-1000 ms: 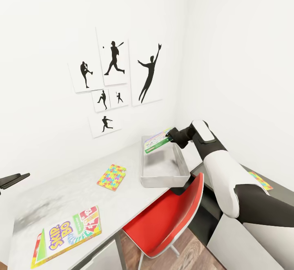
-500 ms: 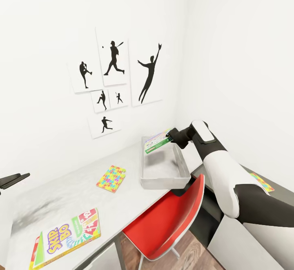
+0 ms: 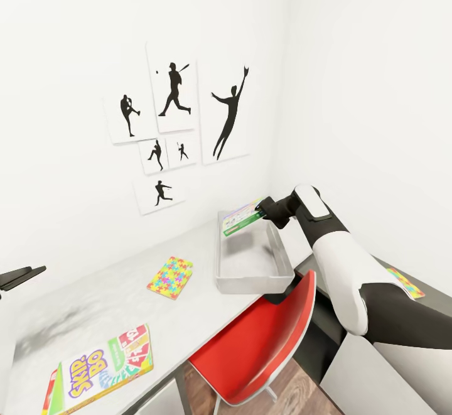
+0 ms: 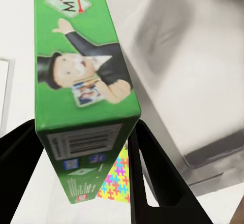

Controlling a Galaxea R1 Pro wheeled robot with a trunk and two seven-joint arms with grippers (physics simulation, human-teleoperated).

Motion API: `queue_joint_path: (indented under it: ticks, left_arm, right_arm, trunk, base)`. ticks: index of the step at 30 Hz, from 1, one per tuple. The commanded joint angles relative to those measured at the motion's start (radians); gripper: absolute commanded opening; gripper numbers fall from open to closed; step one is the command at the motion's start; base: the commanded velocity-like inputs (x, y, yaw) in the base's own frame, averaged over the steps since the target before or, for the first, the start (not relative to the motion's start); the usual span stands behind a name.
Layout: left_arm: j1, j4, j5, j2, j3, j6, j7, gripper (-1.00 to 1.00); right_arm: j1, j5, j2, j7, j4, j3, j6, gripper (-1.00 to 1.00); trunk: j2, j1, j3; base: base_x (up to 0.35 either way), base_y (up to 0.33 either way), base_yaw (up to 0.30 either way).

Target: Put all the toys in the child's room - the three board games (two on the bed and one on the table), the two jigsaw puzzles on the table, and the tennis ball on the table - inside the toy box on the table in the child's room.

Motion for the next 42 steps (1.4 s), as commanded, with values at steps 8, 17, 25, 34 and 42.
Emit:
queue_joint_path:
  ticks: [8,17,25,34,42]
  left_arm:
    - [-0.001,0.000,-0.002,0.000,0.000,0.011,-0.005,1.00]
    - [-0.001,0.000,-0.002,0.000,0.001,0.011,-0.005,1.00]
    - [-0.001,0.000,-0.002,0.000,0.001,0.011,-0.005,1.00]
    - [-0.001,0.000,-0.002,0.000,0.001,0.011,-0.005,1.00]
    - [-0.001,0.000,-0.002,0.000,0.001,0.011,-0.005,1.00]
  right_arm:
    - [-0.001,-0.008,-0.003,-0.007,-0.002,-0.003,0.008,-1.00]
    - [-0.001,-0.016,-0.012,0.005,-0.003,-0.005,0.016,-1.00]
    - [0.003,-0.024,-0.018,0.016,-0.006,-0.014,0.018,-1.00]
    - [0.003,-0.020,-0.018,0.017,-0.006,-0.007,0.018,-1.00]
    - [0.003,-0.022,-0.018,0.017,-0.010,-0.006,0.018,-1.00]
  trunk:
    - [-0.002,0.001,-0.002]
    - [-0.002,0.001,-0.002]
    - [-0.002,0.001,-0.002]
    - [-0.002,0.001,-0.002]
    - [-0.002,0.001,-0.006]
  base:
    - [0.001,0.000,0.000]
    - [0.000,0.000,0.000]
    - [0.000,0.000,0.000]
    - [0.000,0.000,0.000]
    - [0.000,0.000,0.000]
